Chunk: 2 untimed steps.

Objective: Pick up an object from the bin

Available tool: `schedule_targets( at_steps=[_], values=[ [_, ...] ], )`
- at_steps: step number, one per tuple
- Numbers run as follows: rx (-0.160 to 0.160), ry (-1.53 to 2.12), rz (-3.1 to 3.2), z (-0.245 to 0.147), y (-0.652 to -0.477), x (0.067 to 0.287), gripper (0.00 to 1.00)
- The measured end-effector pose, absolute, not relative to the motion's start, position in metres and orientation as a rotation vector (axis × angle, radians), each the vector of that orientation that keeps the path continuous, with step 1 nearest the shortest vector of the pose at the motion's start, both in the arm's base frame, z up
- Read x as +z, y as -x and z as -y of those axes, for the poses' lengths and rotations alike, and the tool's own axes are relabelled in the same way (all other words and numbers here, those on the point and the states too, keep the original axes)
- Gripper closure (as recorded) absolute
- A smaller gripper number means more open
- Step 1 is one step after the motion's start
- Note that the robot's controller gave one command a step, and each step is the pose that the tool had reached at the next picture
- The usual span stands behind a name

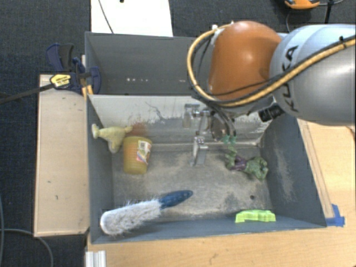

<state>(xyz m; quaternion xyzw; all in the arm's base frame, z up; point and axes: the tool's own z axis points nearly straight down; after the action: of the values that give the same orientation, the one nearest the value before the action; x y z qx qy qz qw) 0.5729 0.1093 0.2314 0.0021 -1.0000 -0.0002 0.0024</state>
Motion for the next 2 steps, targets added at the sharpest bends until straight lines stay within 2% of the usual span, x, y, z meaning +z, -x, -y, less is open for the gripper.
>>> schedule_targets(
  at_steps=[1, 2],
  values=[
    [-0.002, -0.001, 3.145, -0.108, -0.574, 0.236, 0.00],
    [-0.002, -0.165, 3.143, -0.133, -0.548, 0.161, 0.00]
  ],
)
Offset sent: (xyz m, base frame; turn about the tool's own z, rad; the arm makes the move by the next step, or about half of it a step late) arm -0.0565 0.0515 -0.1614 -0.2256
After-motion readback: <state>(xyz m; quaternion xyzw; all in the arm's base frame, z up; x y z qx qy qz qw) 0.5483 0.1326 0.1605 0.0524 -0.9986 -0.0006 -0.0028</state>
